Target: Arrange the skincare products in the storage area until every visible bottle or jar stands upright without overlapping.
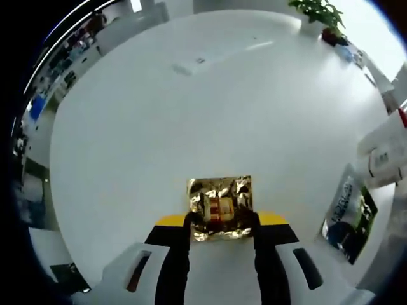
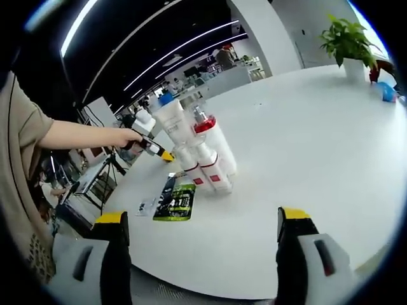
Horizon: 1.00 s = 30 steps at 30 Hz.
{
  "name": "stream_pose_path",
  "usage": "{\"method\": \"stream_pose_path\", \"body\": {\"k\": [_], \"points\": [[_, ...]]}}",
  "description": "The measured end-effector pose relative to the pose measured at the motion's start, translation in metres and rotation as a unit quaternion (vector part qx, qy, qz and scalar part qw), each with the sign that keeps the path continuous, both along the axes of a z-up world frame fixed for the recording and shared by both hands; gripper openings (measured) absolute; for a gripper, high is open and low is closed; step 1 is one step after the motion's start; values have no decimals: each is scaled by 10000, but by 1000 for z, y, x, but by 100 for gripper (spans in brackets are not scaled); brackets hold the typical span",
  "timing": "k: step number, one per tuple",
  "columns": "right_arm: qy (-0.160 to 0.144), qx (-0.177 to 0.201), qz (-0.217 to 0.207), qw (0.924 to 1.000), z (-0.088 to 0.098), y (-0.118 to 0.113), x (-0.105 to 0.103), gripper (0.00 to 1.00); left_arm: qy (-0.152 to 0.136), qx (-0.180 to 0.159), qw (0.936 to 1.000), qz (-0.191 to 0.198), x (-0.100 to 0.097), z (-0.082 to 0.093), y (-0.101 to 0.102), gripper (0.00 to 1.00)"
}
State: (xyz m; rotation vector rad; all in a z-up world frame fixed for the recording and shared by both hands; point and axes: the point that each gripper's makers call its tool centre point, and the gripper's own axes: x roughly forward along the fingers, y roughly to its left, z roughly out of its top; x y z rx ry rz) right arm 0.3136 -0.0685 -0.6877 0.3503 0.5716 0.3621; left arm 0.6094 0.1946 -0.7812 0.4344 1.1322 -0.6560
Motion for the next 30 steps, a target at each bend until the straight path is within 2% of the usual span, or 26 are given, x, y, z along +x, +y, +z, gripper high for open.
{"method": "stream_pose_path", "body": {"k": [10,16,23,26,30], "points": [[-3,13,10,10000,0,1,0,97,-5,-29,9997,-227,-8,8,-2,36],[-5,11,38,10000,0,1,0,97,-85,212,9976,-658,-8,14,4,36],[-14,-5,60,10000,0,2,0,97,-107,363,9923,-1175,-15,22,4,36],[-15,-14,81,10000,0,3,0,97,-112,518,9875,-1485,-23,25,4,36],[-18,-28,98,9999,0,3,-1,97,-79,551,9836,-1713,-31,26,3,36]]}}
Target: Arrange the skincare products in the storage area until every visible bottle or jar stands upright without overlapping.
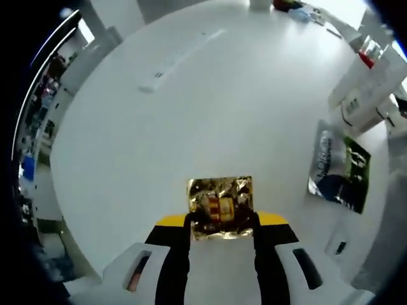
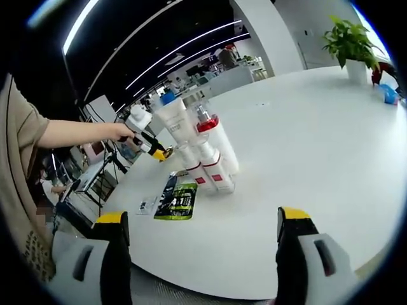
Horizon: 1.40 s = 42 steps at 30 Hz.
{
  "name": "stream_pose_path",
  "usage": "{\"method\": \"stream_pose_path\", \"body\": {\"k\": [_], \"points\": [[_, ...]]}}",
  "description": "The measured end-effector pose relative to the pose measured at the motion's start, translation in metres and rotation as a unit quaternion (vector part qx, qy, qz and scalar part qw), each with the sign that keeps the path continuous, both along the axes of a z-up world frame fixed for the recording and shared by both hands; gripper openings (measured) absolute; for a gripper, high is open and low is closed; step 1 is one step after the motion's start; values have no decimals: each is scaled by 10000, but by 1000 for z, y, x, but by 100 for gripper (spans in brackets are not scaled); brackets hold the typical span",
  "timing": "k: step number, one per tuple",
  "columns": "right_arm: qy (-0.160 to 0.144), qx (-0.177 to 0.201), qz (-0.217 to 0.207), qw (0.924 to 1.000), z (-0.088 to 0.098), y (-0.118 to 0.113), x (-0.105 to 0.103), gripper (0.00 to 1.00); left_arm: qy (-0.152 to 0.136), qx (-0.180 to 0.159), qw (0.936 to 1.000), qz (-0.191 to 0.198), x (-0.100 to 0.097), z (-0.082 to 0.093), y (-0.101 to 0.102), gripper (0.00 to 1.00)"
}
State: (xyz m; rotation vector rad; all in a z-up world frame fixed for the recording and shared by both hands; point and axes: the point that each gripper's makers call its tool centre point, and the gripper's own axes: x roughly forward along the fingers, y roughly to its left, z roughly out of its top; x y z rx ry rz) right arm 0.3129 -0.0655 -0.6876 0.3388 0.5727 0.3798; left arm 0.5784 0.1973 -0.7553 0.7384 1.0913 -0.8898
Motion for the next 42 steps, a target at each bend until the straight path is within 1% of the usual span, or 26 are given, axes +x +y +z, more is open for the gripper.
{"method": "stream_pose_path", "body": {"k": [6,8,12,16,18,30,33,42], "points": [[5,-18,39,10000,0,1,0,96,89,67,9993,-346,-14,0,-1,36],[4,-16,46,10000,0,1,0,96,102,69,9991,-408,-19,0,-1,36],[0,-22,67,10000,0,2,-1,96,173,9,9981,-589,-33,0,-4,36],[-3,-35,91,10000,0,3,-1,96,250,88,9960,-855,-47,-3,-3,36],[-3,-40,101,9999,0,3,-1,96,242,117,9949,-972,-54,-3,-3,36],[-8,-74,162,9998,-1,5,-2,96,321,94,9894,-1412,-86,-5,-8,36],[-9,-76,169,9998,-1,5,-2,96,335,63,9888,-1455,-91,-6,-10,36],[-3,-91,182,9998,-1,6,-2,96,407,106,9832,-1779,-108,-13,-13,36]]}}
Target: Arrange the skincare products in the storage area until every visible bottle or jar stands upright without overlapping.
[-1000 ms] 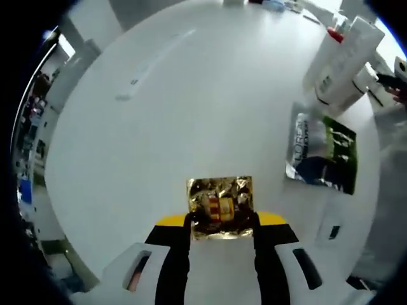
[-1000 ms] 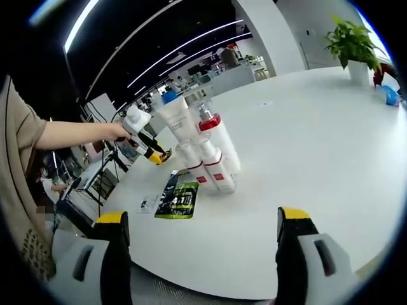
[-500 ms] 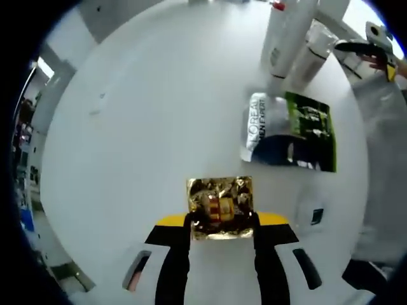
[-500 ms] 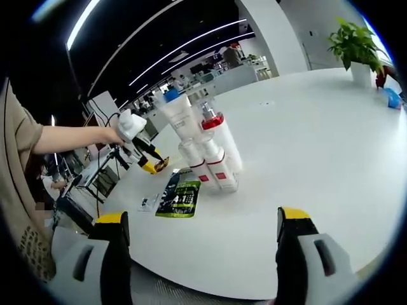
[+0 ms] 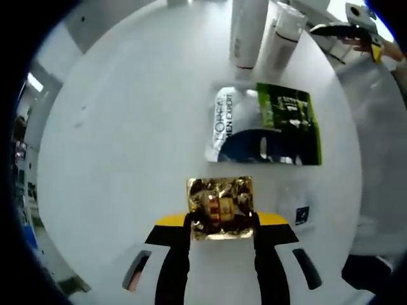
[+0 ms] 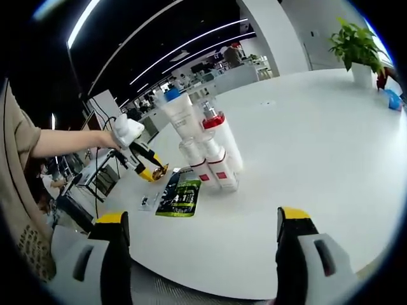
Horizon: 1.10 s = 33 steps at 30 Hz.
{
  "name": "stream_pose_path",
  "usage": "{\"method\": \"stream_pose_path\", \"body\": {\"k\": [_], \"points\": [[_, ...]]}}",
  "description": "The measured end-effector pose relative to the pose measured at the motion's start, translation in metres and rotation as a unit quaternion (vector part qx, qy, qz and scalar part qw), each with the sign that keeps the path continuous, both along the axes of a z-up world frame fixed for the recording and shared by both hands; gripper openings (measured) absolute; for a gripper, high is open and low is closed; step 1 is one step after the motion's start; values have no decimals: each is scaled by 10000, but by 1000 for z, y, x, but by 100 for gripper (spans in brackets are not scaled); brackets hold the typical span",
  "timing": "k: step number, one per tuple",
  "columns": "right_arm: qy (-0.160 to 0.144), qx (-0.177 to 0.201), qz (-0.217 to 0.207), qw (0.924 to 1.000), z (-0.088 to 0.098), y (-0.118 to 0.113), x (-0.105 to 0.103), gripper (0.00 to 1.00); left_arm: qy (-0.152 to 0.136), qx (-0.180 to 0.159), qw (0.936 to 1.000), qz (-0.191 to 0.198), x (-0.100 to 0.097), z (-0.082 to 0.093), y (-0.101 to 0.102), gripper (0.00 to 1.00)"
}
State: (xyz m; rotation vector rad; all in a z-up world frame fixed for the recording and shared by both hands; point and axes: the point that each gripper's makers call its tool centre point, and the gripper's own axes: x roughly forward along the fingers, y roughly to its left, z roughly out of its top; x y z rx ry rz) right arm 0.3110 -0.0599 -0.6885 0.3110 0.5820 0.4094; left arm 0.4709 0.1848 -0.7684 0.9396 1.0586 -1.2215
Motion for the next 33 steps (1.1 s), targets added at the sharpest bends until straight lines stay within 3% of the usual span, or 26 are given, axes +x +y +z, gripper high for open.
{"method": "stream_pose_path", "body": {"k": [12,33], "points": [[26,-4,13,10000,-1,0,0,96,88,21,9998,-197,-12,-6,-2,36],[38,-20,18,10000,-1,1,-1,96,61,133,9993,-338,-12,-14,-3,37]]}}
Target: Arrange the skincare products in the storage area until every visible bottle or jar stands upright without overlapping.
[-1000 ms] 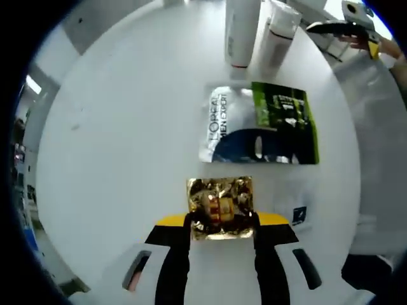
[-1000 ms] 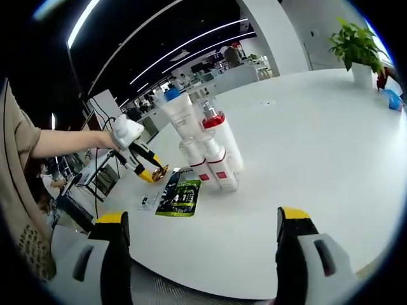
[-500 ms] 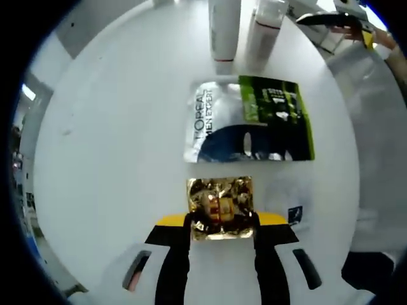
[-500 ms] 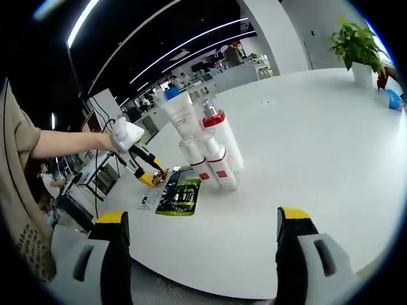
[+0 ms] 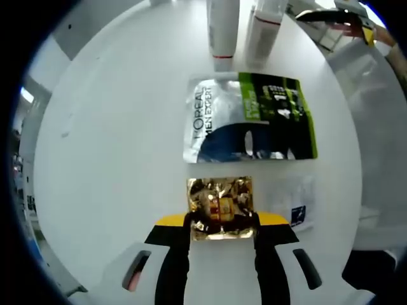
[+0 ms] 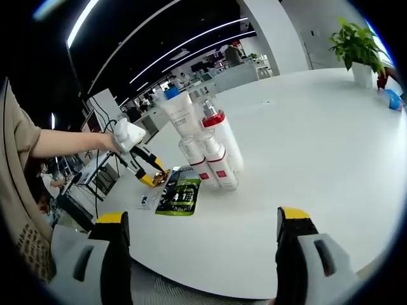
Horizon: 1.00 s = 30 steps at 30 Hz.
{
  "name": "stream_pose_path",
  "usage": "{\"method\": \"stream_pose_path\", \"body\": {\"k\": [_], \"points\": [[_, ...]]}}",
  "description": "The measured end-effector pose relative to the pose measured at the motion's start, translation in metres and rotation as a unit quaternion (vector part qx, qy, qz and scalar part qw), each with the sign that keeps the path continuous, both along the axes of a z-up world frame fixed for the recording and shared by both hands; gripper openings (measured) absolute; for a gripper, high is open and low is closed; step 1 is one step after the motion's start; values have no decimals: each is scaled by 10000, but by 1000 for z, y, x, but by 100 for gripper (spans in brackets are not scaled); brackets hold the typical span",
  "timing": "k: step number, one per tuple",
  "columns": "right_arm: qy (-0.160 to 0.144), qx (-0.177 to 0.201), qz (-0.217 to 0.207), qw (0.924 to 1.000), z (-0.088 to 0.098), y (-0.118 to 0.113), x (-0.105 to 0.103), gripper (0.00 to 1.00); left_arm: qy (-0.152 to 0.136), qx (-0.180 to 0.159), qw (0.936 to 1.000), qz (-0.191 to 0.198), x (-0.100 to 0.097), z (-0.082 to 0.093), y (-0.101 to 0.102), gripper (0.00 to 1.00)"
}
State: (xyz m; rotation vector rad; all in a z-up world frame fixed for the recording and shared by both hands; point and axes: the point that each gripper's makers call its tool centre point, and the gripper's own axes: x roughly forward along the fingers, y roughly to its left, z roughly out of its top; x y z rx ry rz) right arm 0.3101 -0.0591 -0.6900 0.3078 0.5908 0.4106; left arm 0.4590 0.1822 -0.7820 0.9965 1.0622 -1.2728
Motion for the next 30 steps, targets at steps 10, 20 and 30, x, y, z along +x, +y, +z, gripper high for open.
{"method": "stream_pose_path", "body": {"k": [10,20,30], "points": [[-3,8,-3,10000,0,0,0,96,-26,1,10000,-12,1,0,0,37],[2,4,7,10000,0,0,0,96,-98,-40,9999,45,3,5,-1,41],[-14,-37,77,10000,0,2,-1,96,-217,-246,9982,507,9,19,2,46]]}}
